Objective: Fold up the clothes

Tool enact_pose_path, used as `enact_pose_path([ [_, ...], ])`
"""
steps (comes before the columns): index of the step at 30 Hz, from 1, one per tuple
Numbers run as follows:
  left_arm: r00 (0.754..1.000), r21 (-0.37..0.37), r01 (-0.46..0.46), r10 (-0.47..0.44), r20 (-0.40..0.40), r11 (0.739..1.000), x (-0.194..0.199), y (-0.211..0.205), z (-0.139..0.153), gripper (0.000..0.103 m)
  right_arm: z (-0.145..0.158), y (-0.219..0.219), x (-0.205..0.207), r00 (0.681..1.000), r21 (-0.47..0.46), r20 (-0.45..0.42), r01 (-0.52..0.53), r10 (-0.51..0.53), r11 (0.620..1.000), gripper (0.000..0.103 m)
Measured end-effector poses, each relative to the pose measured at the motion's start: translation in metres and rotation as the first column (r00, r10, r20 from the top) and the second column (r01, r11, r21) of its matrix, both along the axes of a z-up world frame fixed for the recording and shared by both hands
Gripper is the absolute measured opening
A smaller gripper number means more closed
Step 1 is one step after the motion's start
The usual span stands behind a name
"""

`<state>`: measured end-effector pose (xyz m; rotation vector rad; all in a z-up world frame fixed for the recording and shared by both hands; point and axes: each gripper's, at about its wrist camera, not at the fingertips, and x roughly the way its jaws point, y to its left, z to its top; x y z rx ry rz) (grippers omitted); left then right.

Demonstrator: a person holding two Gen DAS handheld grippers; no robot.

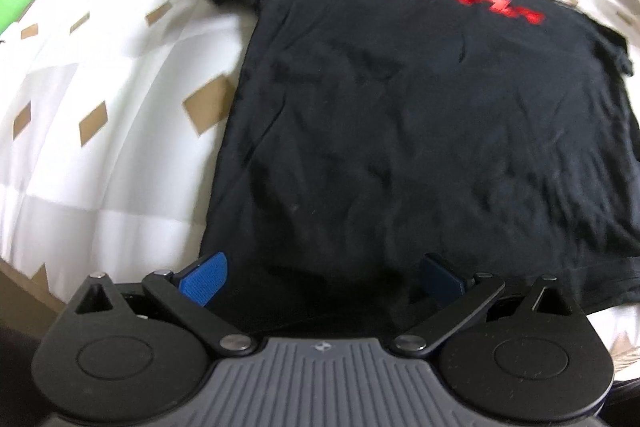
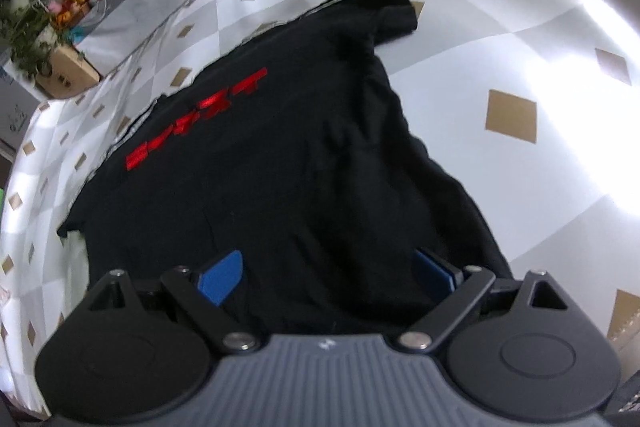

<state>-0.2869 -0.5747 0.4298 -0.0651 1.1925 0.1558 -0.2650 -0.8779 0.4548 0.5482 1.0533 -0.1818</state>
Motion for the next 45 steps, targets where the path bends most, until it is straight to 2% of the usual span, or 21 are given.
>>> enact_pose_path([
  [5,1.0,-0.037,-0.028,0.028,-0.006,0.999,-0.001,0.01,-0.004,0.103,-0.012,0.001,0.004,0.999,0.005,-0.039,0.01,-0.01,1.0,0.092],
  [9,1.0,-0.025,-0.031,0.031,0.0,0.999,-0.001,0.013,-0.004,0.103,-0.017,0.0,0.003,0.996,-0.054,-0.08,0.035,-0.039,0.998,0.092],
  [13,1.0,0.003,-0.019,0.019,0.007,1.0,-0.002,0.012,-0.003,0.103,-0.019,0.0,0.001,0.995,-0.06,-0.083,0.049,-0.054,0.997,0.092],
  [16,1.0,0.081,0.0,-0.002,0.021,0.997,-0.002,0.011,-0.001,0.103,-0.02,0.006,0.0,0.994,-0.098,-0.1,0.025,-0.035,0.995,0.092],
  [19,1.0,0.091,-0.018,0.016,0.023,0.996,-0.002,0.019,0.0,0.103,-0.022,0.015,0.002,0.992,-0.156,-0.128,-0.028,0.008,0.987,0.093],
  [21,0.999,0.069,-0.038,0.037,0.02,0.997,-0.001,0.026,-0.001,0.103,-0.022,0.022,0.001,0.987,-0.193,-0.154,-0.067,0.037,0.979,0.093],
  [26,0.999,0.108,-0.033,0.03,0.03,0.994,-0.001,0.03,-0.001,0.103,-0.012,0.023,-0.011,0.991,-0.16,-0.127,-0.05,0.029,0.986,0.093],
  [28,0.999,0.091,-0.044,0.042,0.027,0.995,-0.001,0.033,-0.002,0.103,-0.007,0.029,-0.015,0.992,-0.161,-0.111,-0.082,0.065,0.984,0.093],
  [31,0.998,0.061,-0.064,0.063,0.021,0.996,-0.001,0.038,-0.003,0.103,-0.002,0.048,-0.022,0.982,-0.196,-0.102,-0.179,0.162,0.964,0.093],
  [37,0.998,0.056,-0.07,0.069,0.014,0.996,-0.002,0.04,-0.002,0.103,-0.001,0.09,-0.034,0.934,-0.251,-0.101,-0.357,0.342,0.9,0.092],
  [42,0.996,0.036,-0.084,0.084,0.005,0.996,-0.001,0.046,-0.005,0.103,-0.01,0.109,-0.036,0.9,-0.307,-0.123,-0.434,0.417,0.847,0.092],
  [45,0.997,0.044,-0.082,0.082,0.004,0.996,-0.002,0.045,-0.004,0.103,-0.019,0.112,-0.038,0.9,-0.304,-0.143,-0.436,0.412,0.847,0.093],
])
